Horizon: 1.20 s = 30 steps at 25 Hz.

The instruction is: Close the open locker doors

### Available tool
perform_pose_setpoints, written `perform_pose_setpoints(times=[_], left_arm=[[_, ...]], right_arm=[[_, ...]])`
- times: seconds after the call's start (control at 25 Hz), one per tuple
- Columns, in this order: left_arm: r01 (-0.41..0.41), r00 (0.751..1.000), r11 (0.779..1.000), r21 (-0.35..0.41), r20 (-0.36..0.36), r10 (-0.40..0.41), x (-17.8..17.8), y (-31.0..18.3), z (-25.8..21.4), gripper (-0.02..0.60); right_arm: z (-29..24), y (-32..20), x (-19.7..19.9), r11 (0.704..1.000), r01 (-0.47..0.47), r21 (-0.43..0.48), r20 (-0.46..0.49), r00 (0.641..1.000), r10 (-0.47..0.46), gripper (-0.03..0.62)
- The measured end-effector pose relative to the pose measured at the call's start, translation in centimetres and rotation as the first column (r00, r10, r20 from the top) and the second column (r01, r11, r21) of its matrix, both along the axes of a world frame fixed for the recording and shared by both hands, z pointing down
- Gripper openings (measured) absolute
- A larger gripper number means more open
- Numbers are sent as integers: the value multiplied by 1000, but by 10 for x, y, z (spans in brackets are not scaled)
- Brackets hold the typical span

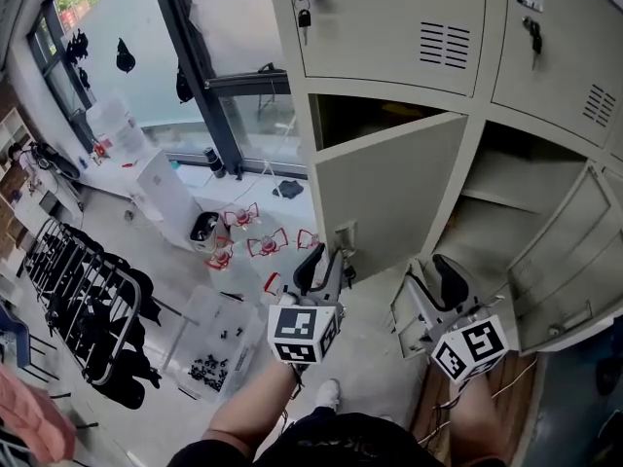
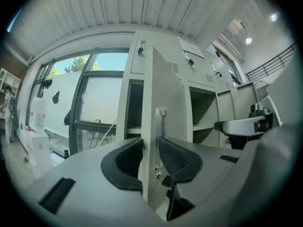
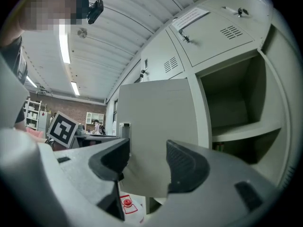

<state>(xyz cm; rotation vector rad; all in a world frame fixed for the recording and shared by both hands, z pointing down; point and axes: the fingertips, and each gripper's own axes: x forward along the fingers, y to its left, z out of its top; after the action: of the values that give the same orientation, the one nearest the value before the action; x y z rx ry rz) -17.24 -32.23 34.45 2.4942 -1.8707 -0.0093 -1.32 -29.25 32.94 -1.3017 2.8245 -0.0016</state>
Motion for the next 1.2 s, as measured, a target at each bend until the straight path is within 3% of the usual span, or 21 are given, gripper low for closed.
perform_pose_setpoints(times=[0.8,1.2], left_arm=[[-60,998,998,-2,-9,60,-34,-83,-1,92],[-57,998,998,-4,4,57,-39,-116,-1,89]], right_arm=[[-6,-51,-27,994,-104,15,-10,995,104,232],[0,-51,-26,984,-180,6,-11,984,180,232]])
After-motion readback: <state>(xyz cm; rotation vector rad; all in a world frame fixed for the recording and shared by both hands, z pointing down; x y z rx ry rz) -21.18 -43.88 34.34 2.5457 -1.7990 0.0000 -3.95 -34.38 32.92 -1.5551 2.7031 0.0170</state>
